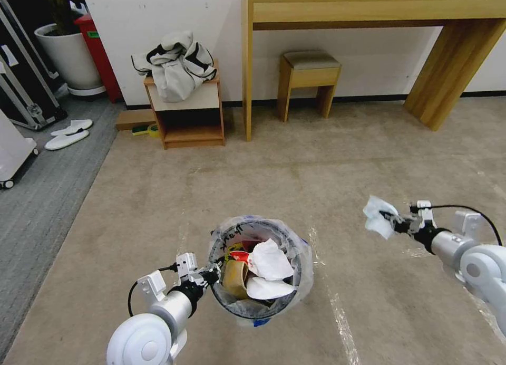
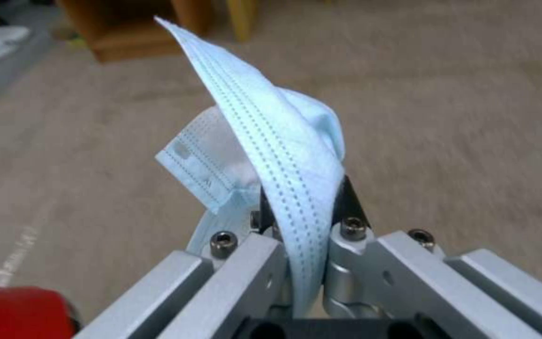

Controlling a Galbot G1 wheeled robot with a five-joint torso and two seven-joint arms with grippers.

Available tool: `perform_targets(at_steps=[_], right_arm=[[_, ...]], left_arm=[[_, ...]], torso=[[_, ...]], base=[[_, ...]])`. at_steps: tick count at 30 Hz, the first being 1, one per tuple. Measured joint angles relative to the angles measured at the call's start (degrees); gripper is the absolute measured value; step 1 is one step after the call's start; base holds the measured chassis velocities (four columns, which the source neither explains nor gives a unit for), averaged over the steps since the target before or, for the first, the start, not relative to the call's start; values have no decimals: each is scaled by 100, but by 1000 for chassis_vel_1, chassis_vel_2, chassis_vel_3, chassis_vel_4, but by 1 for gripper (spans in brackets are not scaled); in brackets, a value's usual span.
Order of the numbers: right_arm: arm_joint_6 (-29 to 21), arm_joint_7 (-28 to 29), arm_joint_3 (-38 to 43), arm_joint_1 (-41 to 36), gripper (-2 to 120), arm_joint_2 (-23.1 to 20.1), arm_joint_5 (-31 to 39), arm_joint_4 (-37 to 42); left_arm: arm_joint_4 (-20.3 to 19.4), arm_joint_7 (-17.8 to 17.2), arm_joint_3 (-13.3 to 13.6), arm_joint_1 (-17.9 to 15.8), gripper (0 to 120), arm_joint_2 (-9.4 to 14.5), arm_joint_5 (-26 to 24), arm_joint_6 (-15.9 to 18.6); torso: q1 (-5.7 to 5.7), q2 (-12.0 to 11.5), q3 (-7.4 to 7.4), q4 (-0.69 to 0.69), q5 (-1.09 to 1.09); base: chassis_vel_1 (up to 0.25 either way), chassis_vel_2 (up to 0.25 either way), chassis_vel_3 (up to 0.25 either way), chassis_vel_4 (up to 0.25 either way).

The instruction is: Pick up the trash bin and place the garbage on the floor into it.

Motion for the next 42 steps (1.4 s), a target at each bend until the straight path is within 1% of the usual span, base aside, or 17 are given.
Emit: perform_targets(at_steps=[4, 5, 6, 8, 9, 10, 13, 15, 16, 18, 21, 28, 31, 37, 42], right_arm=[[34, 0, 144, -80, 0, -43, 158, 489], [68, -43, 210, -125, 0, -88, 217, 747], [68, -43, 210, -125, 0, -88, 217, 747], [119, -124, 365, -226, 0, -151, 296, 1145], [119, -124, 365, -226, 0, -151, 296, 1145], [143, -206, 498, -314, 0, -183, 350, 1398], [157, -269, 598, -389, 0, -206, 383, 1581], [210, -504, 767, -571, 0, -258, 492, 1954], [210, -504, 767, -571, 0, -258, 492, 1954], [319, -833, 806, -737, 0, -293, 496, 2242], [354, -953, 632, -762, 0, -288, 465, 2455], [346, -1009, 268, -733, 0, -291, 404, 2728], [329, -1129, 104, -857, 0, -381, 284, 2953], [314, -1278, -8, -966, 0, -428, 142, 3088], [297, -1443, -220, -1063, 0, -379, -115, 3148]], left_arm=[[0, 1, 0, 6, 1, 46, -11, 0], [0, 2, 0, 3, 1, 58, -16, 0], [0, 2, 0, 3, 1, 58, -16, 0], [-1, 3, 15, -2, 1, 58, -17, 0], [-1, 3, 15, -2, 1, 58, -17, 0], [-21, 3, 30, 15, 1, 59, -18, 3], [-49, 3, 40, 38, 1, 67, -18, 6], [-79, 4, 41, 85, 1, 81, -10, 9], [-79, 4, 41, 85, 1, 81, -10, 9], [-89, 4, 41, 101, 1, 64, 16, 9], [-105, 4, 55, 105, 1, 29, 47, 11], [-138, 6, 61, 138, 1, 4, 106, 14], [-157, 17, 62, 160, 1, -36, 161, 16], [-159, 22, 70, 160, 1, -88, 198, 17], [-172, 33, 93, 192, 1, -152, 262, 19]], torso=[[0, 0, 0, 0, 0], [0, 0, 0, 1, 0], [0, 0, 0, 1, 0], [0, 0, 0, 1, 0], [0, 0, 0, 1, 0], [0, 0, 0, 0, 0], [0, 0, 0, 0, -1], [0, 0, 0, 0, 0], [0, 0, 0, 0, 0], [0, 0, 0, 0, 0], [0, 0, 0, 0, 0], [0, 0, 0, 1, 0], [0, 0, 0, 0, 0], [0, 0, 0, 0, 0], [0, 0, 0, 1, 1]], base=[[0, 0, 0, 0], [0, 0, 0, 0], [0, 0, 0, 0], [0, 0, 0, 0], [0, 0, 0, 0], [0, 0, 0, 0], [0, 0, 0, 0], [0, 0, 0, 0], [0, 0, 0, 0], [0, 0, 0, 0], [0, 0, 0, 0], [0, 0, 0, 0], [0, 0, 0, 0], [0, 0, 0, 0], [0, 0, 0, 0]])
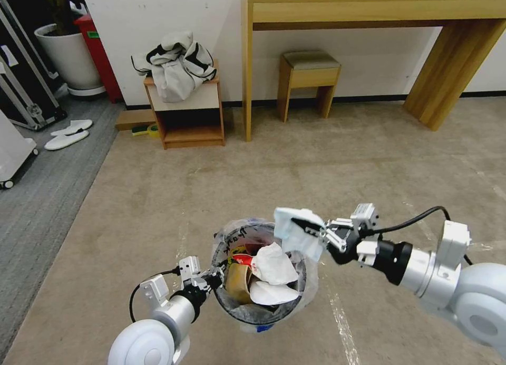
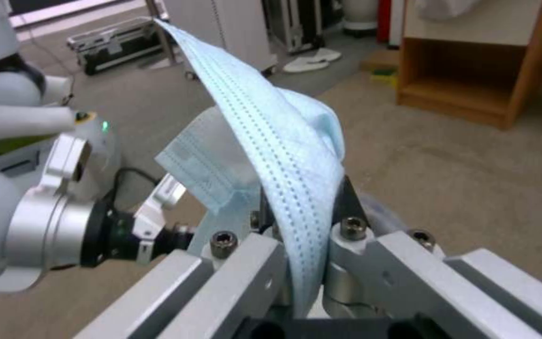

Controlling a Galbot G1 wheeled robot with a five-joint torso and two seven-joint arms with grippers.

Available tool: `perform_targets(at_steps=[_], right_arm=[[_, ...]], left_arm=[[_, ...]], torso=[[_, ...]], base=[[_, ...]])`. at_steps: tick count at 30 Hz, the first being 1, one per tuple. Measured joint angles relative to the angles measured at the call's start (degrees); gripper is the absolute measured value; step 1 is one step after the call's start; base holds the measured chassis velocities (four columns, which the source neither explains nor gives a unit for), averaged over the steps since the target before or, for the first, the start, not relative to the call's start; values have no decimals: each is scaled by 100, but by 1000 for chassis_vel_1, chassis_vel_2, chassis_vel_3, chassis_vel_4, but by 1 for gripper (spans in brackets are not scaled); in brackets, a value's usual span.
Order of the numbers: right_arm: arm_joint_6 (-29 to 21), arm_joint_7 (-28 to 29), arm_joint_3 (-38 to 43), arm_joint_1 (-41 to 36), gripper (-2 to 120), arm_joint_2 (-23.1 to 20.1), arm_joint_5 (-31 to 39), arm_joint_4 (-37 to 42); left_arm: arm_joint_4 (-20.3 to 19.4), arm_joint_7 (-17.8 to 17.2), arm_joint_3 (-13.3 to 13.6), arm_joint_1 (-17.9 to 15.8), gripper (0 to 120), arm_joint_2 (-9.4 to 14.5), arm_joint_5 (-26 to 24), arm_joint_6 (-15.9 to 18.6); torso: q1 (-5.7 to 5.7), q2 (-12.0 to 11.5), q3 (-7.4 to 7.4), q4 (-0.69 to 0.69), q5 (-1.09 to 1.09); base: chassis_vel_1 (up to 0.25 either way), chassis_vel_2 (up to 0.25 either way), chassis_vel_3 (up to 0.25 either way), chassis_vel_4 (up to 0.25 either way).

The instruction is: Pick up the trash bin and place the garbage on the floor into it.

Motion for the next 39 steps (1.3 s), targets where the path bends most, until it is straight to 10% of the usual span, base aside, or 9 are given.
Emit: perform_targets(at_steps=[26, 39], right_arm=[[2, -401, -839, 233, 1, 346, -725, -344], [19, -449, -1165, 473, 49, 403, -740, -453]], left_arm=[[5, 38, 188, 84, 1, -165, 147, 5], [27, 27, 298, 75, 1, -240, 110, 1]], torso=[[0, 0, 0, 0, 0], [0, 0, 0, 0, 0]], base=[[0, 0, 0, 0], [0, 0, 0, 0]])
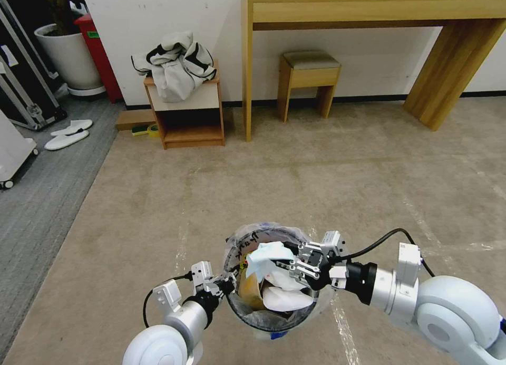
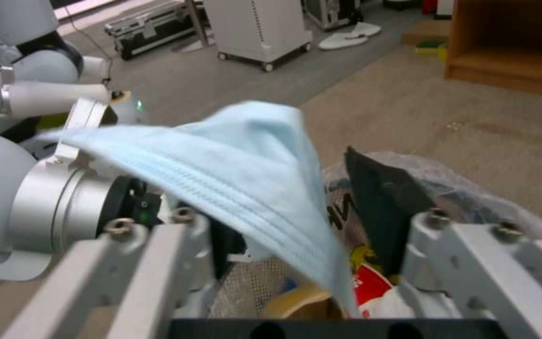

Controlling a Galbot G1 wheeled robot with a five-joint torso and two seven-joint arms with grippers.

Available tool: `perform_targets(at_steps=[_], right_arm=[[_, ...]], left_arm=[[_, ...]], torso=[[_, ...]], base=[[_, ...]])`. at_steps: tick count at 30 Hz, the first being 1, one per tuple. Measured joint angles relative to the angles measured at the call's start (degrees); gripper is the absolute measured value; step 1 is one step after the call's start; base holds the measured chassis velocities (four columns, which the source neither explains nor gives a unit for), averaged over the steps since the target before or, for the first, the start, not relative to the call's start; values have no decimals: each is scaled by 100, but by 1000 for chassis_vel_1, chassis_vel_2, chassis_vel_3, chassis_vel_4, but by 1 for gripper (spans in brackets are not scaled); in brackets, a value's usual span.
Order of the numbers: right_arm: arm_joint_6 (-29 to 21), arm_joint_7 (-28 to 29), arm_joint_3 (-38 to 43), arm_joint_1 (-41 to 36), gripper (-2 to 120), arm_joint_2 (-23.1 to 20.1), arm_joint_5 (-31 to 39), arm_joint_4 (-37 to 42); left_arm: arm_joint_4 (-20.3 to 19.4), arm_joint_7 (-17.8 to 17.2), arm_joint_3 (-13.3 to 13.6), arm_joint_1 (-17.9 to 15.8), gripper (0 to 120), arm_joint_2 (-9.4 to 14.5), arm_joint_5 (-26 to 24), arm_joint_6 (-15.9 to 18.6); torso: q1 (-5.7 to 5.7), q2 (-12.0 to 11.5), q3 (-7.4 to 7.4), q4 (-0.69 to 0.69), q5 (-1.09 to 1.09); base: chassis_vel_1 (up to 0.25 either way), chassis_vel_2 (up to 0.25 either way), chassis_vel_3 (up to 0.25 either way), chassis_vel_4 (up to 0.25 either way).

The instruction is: Pick up the trash bin and place the garbage on the floor into it.

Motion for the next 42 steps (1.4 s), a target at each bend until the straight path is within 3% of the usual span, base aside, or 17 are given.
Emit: perform_targets(at_steps=[6, 11, 14, 36, 42], right_arm=[[0, -3, 58, -20, 68, -4, 4, -3], [9, -18, 145, -130, 92, 16, -42, 32], [15, -39, 221, -198, 99, 16, -49, 68], [24, -385, 906, -744, 100, -49, -58, 450], [-108, -375, 1148, -880, 100, -359, 292, 733]], left_arm=[[-8, -11, -12, -14, 1, 25, -64, -7], [-2, -19, -9, -26, 1, 35, -78, -10], [-2, -23, -9, -21, 1, 25, -78, -11], [-99, -80, -97, 25, 1, -7, -119, -19], [-107, -85, -118, 17, 1, -55, -119, -26]], torso=[[0, 0, 0, 0, 0], [0, 0, 0, 0, 0], [0, 0, 0, 0, 0], [0, 0, 0, 0, 0], [0, 0, 0, 0, 0]], base=[[0, 0, 0, 0], [0, 0, 0, 0], [0, 0, 0, 0], [0, 0, 0, 0], [0, 0, 0, 0]])
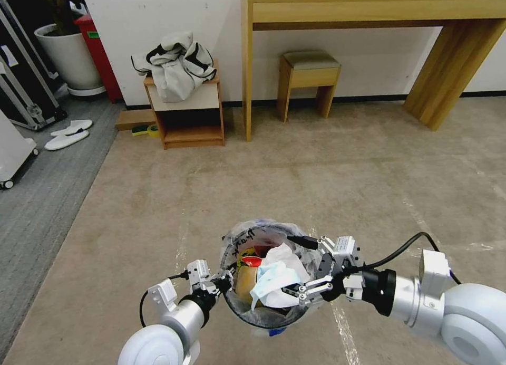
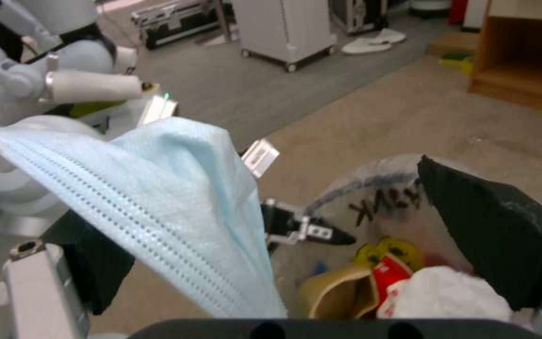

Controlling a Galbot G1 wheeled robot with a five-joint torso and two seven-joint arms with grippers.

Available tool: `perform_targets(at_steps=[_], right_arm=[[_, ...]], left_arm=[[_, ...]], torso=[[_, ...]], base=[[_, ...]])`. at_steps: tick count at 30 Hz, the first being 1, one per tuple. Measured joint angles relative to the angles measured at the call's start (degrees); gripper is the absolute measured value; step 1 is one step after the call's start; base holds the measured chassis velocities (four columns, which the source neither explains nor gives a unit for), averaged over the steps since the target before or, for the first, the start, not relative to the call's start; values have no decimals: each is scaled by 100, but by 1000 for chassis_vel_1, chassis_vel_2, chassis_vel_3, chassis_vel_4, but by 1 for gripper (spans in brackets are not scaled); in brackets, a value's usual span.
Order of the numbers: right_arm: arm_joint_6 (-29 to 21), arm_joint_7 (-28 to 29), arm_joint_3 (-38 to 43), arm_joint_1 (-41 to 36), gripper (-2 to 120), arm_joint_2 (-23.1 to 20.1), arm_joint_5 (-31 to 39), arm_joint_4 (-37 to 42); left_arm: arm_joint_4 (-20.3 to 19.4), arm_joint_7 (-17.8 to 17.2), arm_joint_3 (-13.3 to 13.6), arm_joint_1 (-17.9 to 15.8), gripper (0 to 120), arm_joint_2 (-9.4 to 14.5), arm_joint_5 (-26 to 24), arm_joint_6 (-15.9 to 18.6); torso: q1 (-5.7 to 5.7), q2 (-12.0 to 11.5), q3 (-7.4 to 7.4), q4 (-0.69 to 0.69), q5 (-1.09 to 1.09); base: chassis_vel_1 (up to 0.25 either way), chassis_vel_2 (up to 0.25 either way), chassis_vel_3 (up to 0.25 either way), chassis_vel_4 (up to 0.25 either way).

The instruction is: Pick up the trash bin and place the garbage on the floor into it.

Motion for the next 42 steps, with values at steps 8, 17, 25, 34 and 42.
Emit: perform_targets(at_steps=[8, 17, 25, 34, 42], right_arm=[[-324, 727, -109, 242, 100, -182, 771, 117], [-680, 3291, -206, 644, 100, -214, 4421, 123], [-532, 3340, -307, 659, 100, -75, 4384, 119], [-639, 3403, -566, 623, 100, 27, 4119, 114], [-773, 3650, -864, 497, 100, 103, 3982, 28]], left_arm=[[-58, -2, 11, 38, 1, -1, 3, -3], [69, 13, 263, -87, 1, 91, -1, -2], [77, 32, 329, -61, 1, 109, 6, 9], [39, 9, 326, -113, 1, 144, -85, 14], [-22, -17, 295, -131, 1, 108, -172, 15]], torso=[[0, 0, 0, -1, 1], [0, 0, 0, -1, 0], [0, 0, 0, 0, 0], [0, 0, 0, 0, 0], [0, 0, 0, 0, 0]], base=[[0, 0, 0, 0], [0, 0, 0, 0], [0, 0, 0, 0], [0, 0, 0, 0], [0, 0, 0, 0]])
